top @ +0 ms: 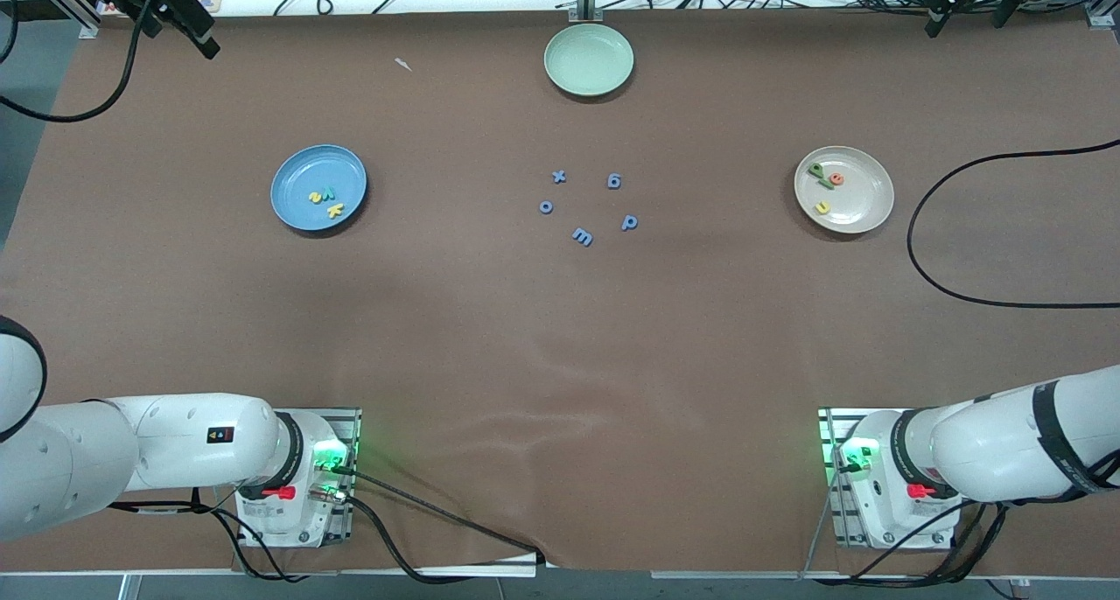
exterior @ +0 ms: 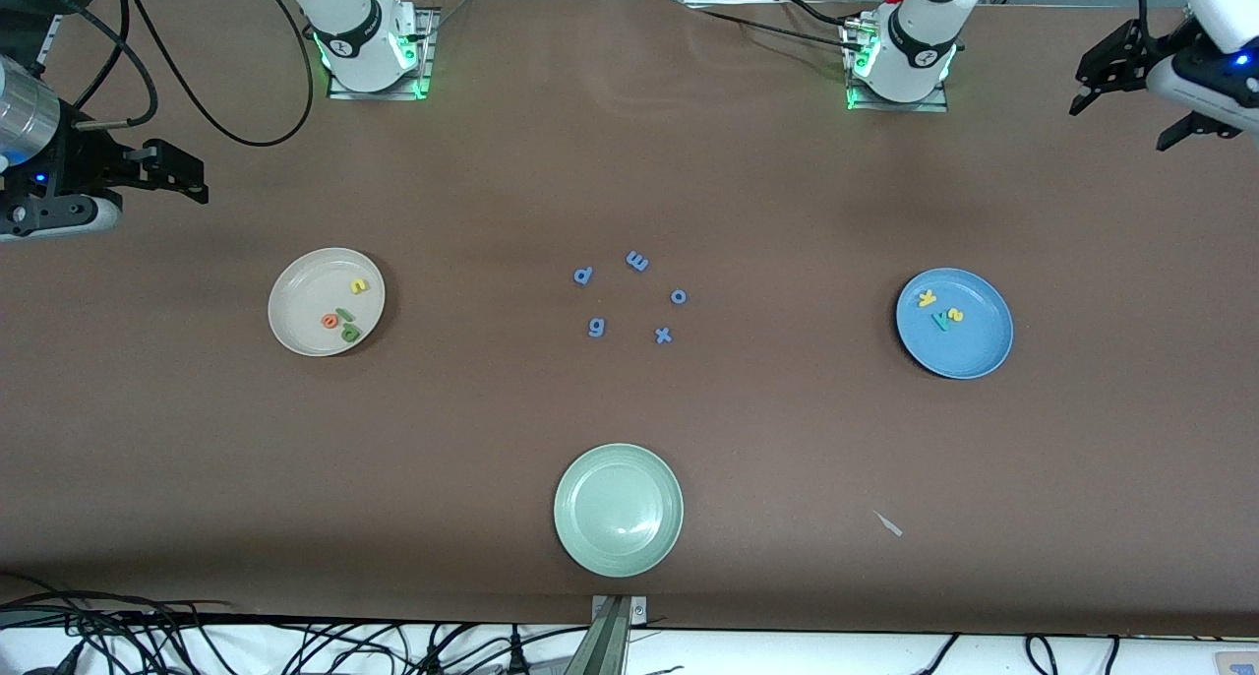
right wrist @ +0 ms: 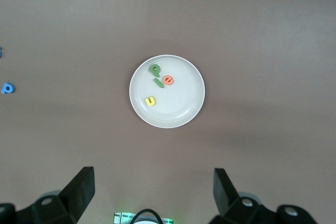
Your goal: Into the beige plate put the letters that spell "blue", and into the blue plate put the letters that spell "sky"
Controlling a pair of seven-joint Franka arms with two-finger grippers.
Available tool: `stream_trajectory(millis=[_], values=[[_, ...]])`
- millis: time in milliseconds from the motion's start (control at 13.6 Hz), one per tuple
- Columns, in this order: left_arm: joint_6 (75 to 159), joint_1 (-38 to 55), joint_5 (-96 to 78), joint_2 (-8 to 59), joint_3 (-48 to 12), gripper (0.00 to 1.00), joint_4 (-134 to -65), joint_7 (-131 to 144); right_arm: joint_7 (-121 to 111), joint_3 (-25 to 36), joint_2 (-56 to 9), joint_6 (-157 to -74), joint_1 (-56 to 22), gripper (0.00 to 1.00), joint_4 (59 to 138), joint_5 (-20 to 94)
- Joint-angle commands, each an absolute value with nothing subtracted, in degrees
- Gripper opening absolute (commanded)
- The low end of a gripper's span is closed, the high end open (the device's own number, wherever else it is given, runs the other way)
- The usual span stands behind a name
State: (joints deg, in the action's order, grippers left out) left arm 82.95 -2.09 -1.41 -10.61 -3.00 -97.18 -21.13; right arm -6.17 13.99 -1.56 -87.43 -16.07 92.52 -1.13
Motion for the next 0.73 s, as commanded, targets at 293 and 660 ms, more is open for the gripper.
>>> stream_trajectory(millis=[293,660], values=[[78.84,-0.26,-0.09,-5.01,-4.22,1.0,-91.23,-8.61,-5.71,13.27,-1.41,-87.45,-15.38,1.0,92.29,-1.32],[78.66,-0.26,0.44,-4.92,-4.39,1.0,-91.23,-8.7,-5.71,13.27,-1.41,-87.45,-15.38,1.0,92.29,-1.32]])
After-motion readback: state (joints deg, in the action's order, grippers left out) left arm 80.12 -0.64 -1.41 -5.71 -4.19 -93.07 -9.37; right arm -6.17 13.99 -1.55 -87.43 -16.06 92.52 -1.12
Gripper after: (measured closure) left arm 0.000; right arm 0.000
